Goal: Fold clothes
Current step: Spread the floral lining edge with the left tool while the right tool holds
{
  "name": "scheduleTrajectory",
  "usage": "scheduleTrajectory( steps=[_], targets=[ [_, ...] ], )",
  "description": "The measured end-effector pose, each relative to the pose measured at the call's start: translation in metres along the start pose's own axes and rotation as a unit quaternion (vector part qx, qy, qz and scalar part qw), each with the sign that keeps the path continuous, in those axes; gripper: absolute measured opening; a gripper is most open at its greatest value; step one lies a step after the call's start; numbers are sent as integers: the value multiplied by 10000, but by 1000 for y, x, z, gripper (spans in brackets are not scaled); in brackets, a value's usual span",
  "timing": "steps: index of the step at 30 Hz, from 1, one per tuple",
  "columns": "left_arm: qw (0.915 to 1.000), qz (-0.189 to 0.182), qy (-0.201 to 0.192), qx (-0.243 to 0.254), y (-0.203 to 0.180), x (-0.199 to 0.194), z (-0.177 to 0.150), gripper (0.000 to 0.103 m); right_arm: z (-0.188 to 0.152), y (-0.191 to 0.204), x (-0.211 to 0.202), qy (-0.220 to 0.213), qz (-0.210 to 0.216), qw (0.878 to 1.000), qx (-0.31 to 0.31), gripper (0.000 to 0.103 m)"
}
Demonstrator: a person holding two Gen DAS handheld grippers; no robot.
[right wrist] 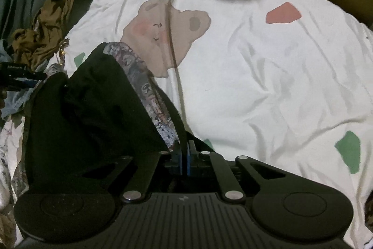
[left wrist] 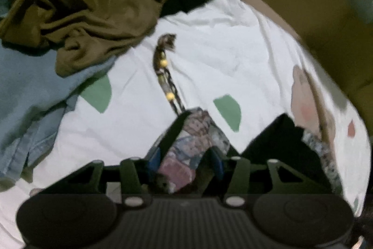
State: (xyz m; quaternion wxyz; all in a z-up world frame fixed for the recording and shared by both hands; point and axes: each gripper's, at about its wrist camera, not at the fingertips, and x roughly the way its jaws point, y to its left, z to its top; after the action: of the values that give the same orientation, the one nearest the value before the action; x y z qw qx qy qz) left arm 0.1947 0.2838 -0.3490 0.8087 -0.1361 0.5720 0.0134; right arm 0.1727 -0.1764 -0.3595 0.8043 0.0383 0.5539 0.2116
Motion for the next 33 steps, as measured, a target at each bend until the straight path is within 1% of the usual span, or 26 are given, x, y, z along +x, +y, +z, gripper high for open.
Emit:
scheduleTrajectory(
  steps=[6,7,9,11,16,22,28,33],
  targets=[
    [9999,9,93,-89,0,12,-1,49,-11,-21,-18,-137,-119,9994,304,0],
    [9999,-26,109,-76,0,13,-2,46,-14,-25,-20,-136,-152,9992,335,0],
    [9999,-109,108,5,-1,12,-4,18,-20,-31,-24,-139,-192,9990,390,0],
    [9999,-118,77,73,-1,7,-6,11,-25,-35,-29,-147,-220,9986,448,0],
    [9994,-16,69,324,-5,-8,-13,8,-35,-42,-38,-184,-226,9978,598,0],
    [9994,-12,175,313,-2,-31,-29,7,-44,-51,-52,-258,-239,9968,713,0],
    [9985,-119,460,268,7,-45,-63,7,-58,-65,-60,-158,-454,9949,887,0],
    [9970,-221,715,184,11,-48,-92,6,-68,-80,-69,-155,-613,9919,1100,0]
  ],
)
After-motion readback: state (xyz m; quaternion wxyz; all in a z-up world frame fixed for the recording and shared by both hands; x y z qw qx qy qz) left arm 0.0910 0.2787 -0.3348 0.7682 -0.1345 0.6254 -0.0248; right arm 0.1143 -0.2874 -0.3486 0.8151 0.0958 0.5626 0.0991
